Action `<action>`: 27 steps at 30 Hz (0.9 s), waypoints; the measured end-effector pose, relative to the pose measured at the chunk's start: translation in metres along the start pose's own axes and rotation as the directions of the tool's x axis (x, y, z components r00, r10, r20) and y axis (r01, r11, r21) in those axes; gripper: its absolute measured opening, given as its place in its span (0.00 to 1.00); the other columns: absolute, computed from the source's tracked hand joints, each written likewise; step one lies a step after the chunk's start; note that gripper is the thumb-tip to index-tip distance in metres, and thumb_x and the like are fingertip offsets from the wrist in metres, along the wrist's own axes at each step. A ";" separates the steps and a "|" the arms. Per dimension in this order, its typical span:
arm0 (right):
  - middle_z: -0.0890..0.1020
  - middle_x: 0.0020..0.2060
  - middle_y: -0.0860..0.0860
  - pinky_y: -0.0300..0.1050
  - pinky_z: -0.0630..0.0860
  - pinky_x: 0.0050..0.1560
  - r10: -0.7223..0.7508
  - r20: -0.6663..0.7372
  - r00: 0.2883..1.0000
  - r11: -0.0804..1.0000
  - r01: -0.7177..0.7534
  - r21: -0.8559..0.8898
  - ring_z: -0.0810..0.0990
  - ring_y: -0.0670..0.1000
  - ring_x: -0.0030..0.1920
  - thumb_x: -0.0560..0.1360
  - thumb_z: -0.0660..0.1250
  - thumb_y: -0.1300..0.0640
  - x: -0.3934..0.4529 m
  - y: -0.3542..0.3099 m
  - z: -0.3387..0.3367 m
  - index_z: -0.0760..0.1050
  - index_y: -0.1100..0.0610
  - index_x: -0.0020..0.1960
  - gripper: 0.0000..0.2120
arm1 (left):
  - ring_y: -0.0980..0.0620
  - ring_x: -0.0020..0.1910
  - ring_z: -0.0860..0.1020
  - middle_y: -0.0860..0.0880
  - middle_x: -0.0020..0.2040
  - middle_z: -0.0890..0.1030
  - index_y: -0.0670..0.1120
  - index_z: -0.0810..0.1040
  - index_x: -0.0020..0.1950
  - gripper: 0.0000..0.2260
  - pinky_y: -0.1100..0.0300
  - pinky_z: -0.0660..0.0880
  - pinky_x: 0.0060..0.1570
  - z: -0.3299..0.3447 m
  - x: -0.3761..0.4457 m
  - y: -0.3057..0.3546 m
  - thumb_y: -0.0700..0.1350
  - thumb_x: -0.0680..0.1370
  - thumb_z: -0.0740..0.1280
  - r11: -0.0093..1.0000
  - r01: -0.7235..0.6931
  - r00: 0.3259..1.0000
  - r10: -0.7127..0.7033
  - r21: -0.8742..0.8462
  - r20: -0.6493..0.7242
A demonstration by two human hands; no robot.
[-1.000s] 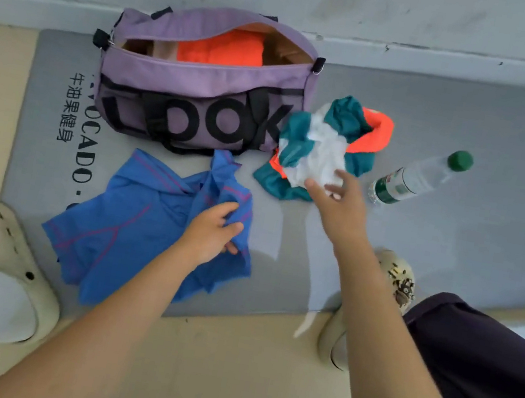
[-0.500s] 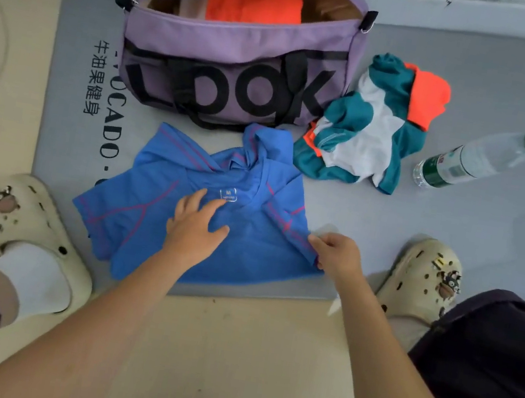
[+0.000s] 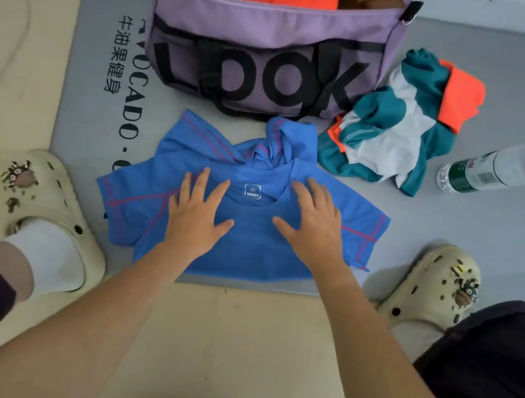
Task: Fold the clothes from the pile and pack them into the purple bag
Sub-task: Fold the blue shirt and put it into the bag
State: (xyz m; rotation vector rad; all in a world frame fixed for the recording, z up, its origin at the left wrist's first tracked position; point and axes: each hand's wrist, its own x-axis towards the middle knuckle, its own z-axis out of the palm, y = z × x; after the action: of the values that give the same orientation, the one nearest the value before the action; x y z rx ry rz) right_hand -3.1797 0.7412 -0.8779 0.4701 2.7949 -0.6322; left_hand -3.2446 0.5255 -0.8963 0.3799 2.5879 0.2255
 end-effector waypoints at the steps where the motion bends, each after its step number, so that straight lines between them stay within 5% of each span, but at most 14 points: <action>1: 0.59 0.77 0.54 0.57 0.61 0.69 -0.021 0.079 0.997 0.997 0.027 -0.072 0.57 0.58 0.76 0.71 0.70 0.39 0.005 -0.003 0.006 0.60 0.48 0.77 0.39 | 0.42 0.79 0.44 0.49 0.81 0.42 0.58 0.51 0.79 0.36 0.38 0.57 0.71 -0.001 0.002 -0.006 0.62 0.76 0.66 0.999 0.012 1.000 -0.013 0.032 0.026; 4: 0.50 0.79 0.53 0.58 0.57 0.72 -0.008 0.162 0.987 0.966 0.050 -0.253 0.49 0.60 0.78 0.69 0.66 0.31 0.003 0.003 0.021 0.49 0.42 0.79 0.45 | 0.42 0.79 0.45 0.48 0.80 0.40 0.58 0.47 0.80 0.40 0.40 0.58 0.71 0.002 -0.002 -0.016 0.66 0.75 0.64 0.991 -0.008 0.998 0.000 0.135 0.056; 11: 0.55 0.78 0.52 0.60 0.62 0.70 0.105 0.081 0.991 0.968 -0.083 -0.238 0.55 0.61 0.77 0.68 0.64 0.28 -0.069 0.009 0.044 0.52 0.41 0.78 0.45 | 0.42 0.76 0.55 0.49 0.80 0.51 0.60 0.52 0.79 0.41 0.42 0.64 0.66 0.021 -0.046 -0.018 0.69 0.71 0.65 0.989 -0.001 0.999 -0.006 0.150 0.044; 15: 0.72 0.67 0.57 0.63 0.68 0.61 0.168 -0.061 0.984 0.952 -0.178 -0.249 0.71 0.61 0.65 0.67 0.67 0.31 -0.083 -0.002 0.042 0.65 0.45 0.75 0.39 | 0.40 0.59 0.71 0.44 0.67 0.72 0.53 0.68 0.74 0.33 0.45 0.69 0.53 0.015 -0.049 -0.008 0.66 0.73 0.66 0.991 0.091 0.981 -0.073 0.098 -0.178; 17: 0.75 0.61 0.58 0.61 0.69 0.58 0.142 -0.189 0.972 0.962 -0.181 -0.203 0.74 0.60 0.60 0.70 0.68 0.36 -0.064 -0.009 0.031 0.69 0.50 0.72 0.35 | 0.39 0.61 0.71 0.43 0.67 0.72 0.49 0.71 0.71 0.27 0.44 0.69 0.53 0.002 -0.027 -0.005 0.60 0.76 0.66 0.998 0.058 0.962 -0.051 0.018 -0.267; 20: 0.75 0.61 0.57 0.57 0.72 0.55 0.089 -0.237 0.967 0.991 -0.111 -0.081 0.74 0.59 0.60 0.72 0.69 0.42 -0.017 -0.016 0.009 0.71 0.57 0.68 0.30 | 0.40 0.68 0.66 0.45 0.72 0.68 0.48 0.72 0.70 0.25 0.45 0.68 0.61 -0.023 0.013 -0.008 0.54 0.75 0.70 0.996 -0.093 0.973 0.092 0.007 -0.214; 24: 0.72 0.64 0.58 0.57 0.70 0.57 0.280 -0.075 0.957 0.942 -0.259 0.213 0.71 0.60 0.63 0.72 0.71 0.41 0.045 -0.017 -0.008 0.66 0.60 0.70 0.35 | 0.46 0.72 0.60 0.50 0.73 0.66 0.52 0.71 0.70 0.31 0.50 0.60 0.67 -0.045 0.052 -0.024 0.59 0.71 0.73 0.973 -0.215 0.977 0.215 0.087 0.012; 27: 0.74 0.60 0.56 0.56 0.68 0.60 0.472 0.101 0.876 0.837 -0.481 0.259 0.74 0.59 0.60 0.71 0.72 0.40 0.069 -0.010 -0.007 0.64 0.58 0.68 0.35 | 0.48 0.62 0.67 0.51 0.59 0.75 0.52 0.77 0.57 0.22 0.53 0.61 0.59 -0.051 0.061 -0.037 0.62 0.69 0.73 0.956 -0.239 0.970 0.241 0.171 0.006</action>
State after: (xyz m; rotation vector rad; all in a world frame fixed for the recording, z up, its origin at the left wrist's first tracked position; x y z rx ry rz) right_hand -3.2474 0.7537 -0.8880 1.1554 2.4094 -0.8955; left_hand -3.3293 0.5052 -0.8889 0.7598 2.5798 0.0894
